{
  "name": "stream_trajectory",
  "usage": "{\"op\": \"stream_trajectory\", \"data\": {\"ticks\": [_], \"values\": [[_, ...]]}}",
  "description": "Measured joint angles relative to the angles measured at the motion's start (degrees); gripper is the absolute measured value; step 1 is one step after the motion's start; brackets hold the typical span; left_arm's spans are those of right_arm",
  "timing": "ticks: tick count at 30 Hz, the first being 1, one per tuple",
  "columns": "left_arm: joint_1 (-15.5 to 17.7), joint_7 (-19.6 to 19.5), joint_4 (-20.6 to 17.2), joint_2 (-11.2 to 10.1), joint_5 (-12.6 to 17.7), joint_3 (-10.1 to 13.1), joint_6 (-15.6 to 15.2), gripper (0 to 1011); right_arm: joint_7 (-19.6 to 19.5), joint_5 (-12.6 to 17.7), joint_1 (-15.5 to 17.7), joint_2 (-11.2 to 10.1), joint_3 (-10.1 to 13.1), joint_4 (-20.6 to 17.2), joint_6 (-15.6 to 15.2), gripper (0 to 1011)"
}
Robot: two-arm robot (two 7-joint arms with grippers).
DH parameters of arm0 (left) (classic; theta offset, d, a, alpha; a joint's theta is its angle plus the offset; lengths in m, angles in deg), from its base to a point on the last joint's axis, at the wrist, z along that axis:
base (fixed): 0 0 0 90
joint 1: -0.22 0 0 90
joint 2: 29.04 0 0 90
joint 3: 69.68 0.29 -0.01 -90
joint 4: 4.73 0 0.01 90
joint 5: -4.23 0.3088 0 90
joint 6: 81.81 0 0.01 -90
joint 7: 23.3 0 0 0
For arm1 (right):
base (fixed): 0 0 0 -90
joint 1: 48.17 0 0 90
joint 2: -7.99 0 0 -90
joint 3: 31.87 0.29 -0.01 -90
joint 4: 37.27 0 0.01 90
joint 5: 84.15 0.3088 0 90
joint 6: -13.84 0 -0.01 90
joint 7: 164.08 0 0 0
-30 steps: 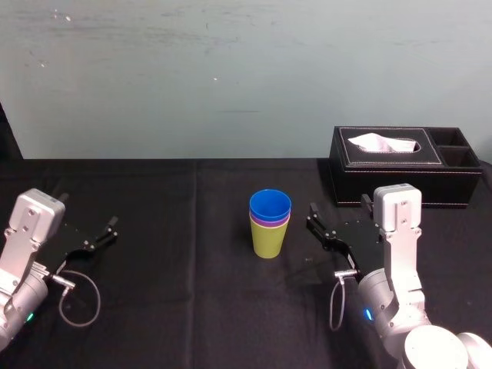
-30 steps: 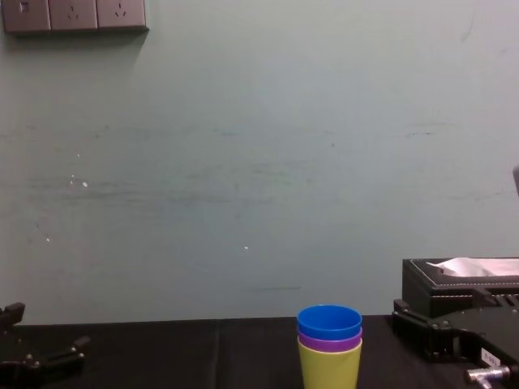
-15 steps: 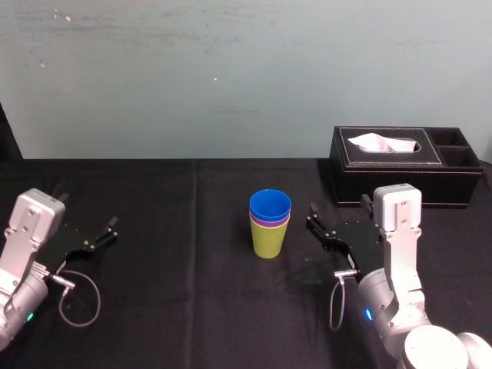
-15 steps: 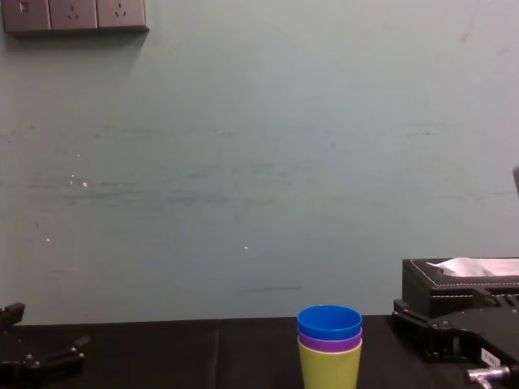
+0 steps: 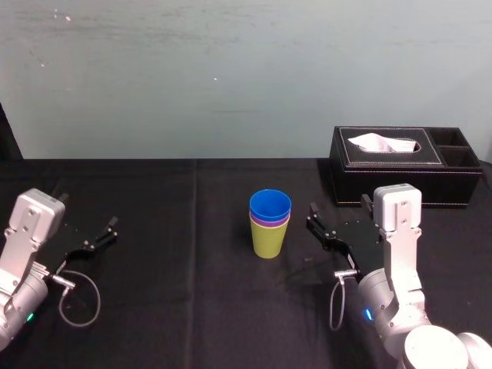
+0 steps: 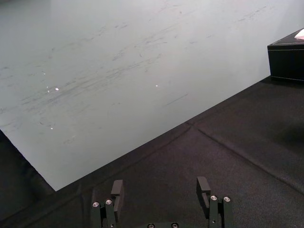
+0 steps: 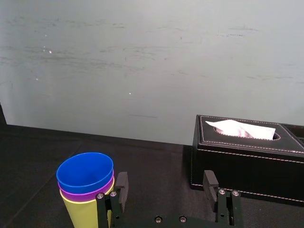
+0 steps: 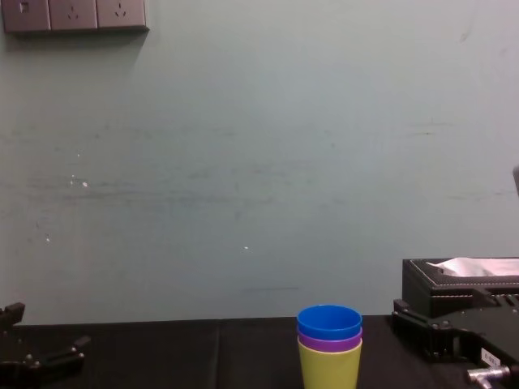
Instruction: Stack the three plastic cups sequentially using one hand.
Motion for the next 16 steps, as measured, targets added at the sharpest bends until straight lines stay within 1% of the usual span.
{"op": "stream_trajectory", "data": {"ticks": [16], "values": [[0.0, 0.0, 0.0, 0.0, 0.0, 0.0, 0.0, 1000, 0.0, 0.0, 0.0, 0.0, 0.0, 0.0, 0.0, 1003]]}}
